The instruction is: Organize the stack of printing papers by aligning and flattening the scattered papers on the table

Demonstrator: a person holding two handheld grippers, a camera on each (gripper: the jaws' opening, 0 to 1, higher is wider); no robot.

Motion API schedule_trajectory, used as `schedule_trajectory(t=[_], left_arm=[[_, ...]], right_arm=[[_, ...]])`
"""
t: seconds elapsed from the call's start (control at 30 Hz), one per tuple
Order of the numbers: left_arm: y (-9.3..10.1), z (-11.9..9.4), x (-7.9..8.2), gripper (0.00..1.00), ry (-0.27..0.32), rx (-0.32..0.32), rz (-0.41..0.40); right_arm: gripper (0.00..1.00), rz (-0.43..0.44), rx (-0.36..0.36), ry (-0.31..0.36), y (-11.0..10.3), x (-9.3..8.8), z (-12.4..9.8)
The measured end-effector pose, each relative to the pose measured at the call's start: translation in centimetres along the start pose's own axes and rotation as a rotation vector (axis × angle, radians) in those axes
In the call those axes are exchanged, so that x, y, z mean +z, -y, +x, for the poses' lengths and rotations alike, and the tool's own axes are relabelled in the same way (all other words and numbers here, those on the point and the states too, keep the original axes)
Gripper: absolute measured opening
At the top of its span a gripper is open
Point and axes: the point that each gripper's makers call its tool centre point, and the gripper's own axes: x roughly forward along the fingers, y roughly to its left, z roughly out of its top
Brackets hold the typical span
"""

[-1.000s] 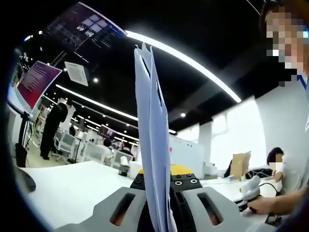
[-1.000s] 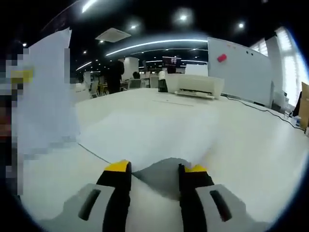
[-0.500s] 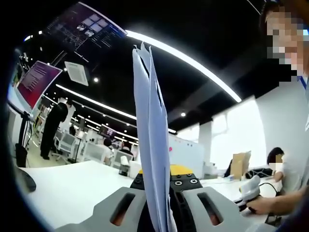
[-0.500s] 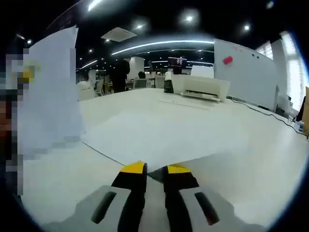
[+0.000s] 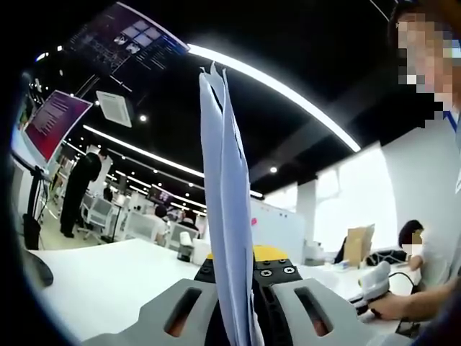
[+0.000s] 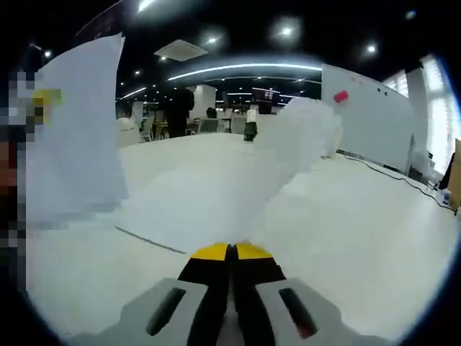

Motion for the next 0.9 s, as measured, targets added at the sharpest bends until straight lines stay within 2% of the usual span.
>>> schedule_trajectory(t=[0.2, 0.5, 0.63, 0.9], left_arm=[[-0.1, 0.0, 0.0, 0.06, 0.002, 0.002, 0.000], [-0.2, -0.2, 0.0, 0.06, 0.001, 0.006, 0.003], [-0.2, -0.1, 0.0, 0.06, -0.001, 0.005, 0.005], [-0.3, 0.0, -0.1, 0.06, -0.004, 0.009, 0.008]], right_arm=[[0.00, 0.045, 0.015, 0.036, -0.1, 0.6, -0.6], [0.00, 0.134, 0.051, 0.156, -0.3, 2.7, -2.2], [0.00, 0.179, 0.096, 0.202, -0.5, 3.8, -2.7], [0.00, 0.135, 0.099, 0.292, -0.2, 7.3, -4.6]])
